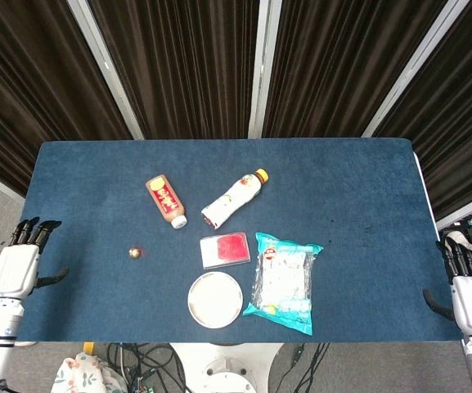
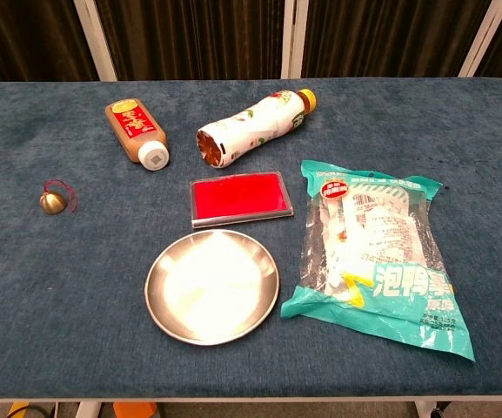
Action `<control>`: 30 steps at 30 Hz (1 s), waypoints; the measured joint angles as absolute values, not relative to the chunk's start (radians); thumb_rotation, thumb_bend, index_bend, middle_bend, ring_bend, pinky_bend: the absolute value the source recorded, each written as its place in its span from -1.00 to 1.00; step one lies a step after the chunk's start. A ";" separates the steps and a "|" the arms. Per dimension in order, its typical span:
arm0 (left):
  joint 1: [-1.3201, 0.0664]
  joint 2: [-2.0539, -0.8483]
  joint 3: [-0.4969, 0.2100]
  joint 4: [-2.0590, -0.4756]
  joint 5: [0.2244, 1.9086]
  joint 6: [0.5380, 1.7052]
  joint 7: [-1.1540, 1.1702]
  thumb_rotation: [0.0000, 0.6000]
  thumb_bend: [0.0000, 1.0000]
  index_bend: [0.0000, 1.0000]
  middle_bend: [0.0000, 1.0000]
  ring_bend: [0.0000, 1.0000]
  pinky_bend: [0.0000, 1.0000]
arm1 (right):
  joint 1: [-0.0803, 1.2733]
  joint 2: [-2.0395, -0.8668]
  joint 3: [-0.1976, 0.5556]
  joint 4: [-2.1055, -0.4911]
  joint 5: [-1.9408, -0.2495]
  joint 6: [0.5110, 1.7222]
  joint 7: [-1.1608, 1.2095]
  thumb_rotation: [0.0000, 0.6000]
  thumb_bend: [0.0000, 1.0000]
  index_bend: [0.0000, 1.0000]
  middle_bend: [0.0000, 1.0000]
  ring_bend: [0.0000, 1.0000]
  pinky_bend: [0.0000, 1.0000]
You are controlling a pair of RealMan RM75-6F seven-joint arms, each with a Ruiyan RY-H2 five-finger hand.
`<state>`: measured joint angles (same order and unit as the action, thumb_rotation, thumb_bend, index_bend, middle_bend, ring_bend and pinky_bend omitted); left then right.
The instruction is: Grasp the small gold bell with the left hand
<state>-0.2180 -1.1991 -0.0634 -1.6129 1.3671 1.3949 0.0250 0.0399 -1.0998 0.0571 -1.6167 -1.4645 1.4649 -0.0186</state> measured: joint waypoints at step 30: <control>-0.413 -1.342 -0.127 -1.532 1.256 1.030 -0.102 1.00 -0.68 -0.36 -0.70 -0.94 -0.94 | 0.047 -1.107 0.047 -1.610 -1.459 1.438 -0.028 1.00 -0.60 -1.00 -1.00 -1.00 -0.86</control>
